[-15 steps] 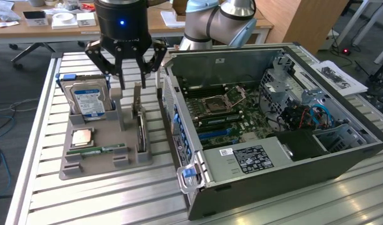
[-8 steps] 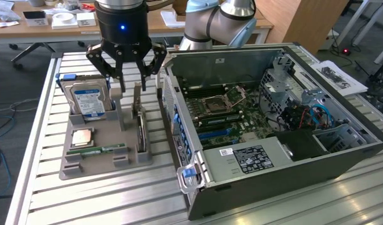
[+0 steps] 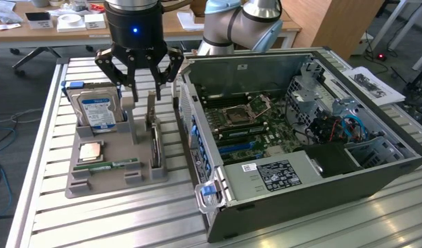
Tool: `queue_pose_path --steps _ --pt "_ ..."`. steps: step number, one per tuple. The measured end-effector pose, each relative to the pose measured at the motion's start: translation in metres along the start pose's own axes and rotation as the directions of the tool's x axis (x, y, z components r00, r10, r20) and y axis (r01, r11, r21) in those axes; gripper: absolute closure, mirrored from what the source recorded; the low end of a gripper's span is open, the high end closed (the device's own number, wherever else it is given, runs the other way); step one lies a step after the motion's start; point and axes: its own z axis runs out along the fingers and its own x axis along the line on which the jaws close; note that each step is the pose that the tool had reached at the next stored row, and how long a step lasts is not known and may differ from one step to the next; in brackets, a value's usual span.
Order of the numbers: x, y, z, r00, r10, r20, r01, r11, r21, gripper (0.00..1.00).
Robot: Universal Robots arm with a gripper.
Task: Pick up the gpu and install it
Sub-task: 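Pick up the gpu and move the gpu toward the slot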
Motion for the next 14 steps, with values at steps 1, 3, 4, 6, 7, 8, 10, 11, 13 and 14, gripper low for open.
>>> queue_pose_path --steps 1,3,4,6,7,8,10,11,13,14 --pt "0.000 0.0000 0.0000 1.0000 0.000 0.0000 0.000 1.0000 0.0000 0.53" --pt "0.000 0.0000 0.0002 1.0000 0.000 0.0000 0.000 1.0000 0.0000 0.53" --pt "0.000 0.0000 0.0009 1.0000 0.000 0.0003 0.000 1.0000 -0.0003 0.53" --pt "0.000 -0.0001 0.0028 1.0000 0.000 0.0000 0.000 1.0000 -0.0001 0.53" --pt "0.000 -0.0002 0.0042 1.0000 0.000 0.0000 0.000 1.0000 0.0000 0.53" --pt "0.000 -0.0003 0.0057 1.0000 0.000 0.0000 0.000 1.0000 0.0000 0.53" --pt "0.000 -0.0004 0.0090 1.0000 0.000 0.0000 0.000 1.0000 0.0000 0.53" --pt "0.000 -0.0005 0.0107 1.0000 0.000 0.0000 0.000 1.0000 0.0001 0.53" --pt "0.000 -0.0006 0.0144 1.0000 0.000 0.0001 0.000 1.0000 -0.0001 0.53" --pt "0.000 -0.0007 0.0162 1.0000 0.000 0.0001 0.000 1.0000 -0.0001 0.53"
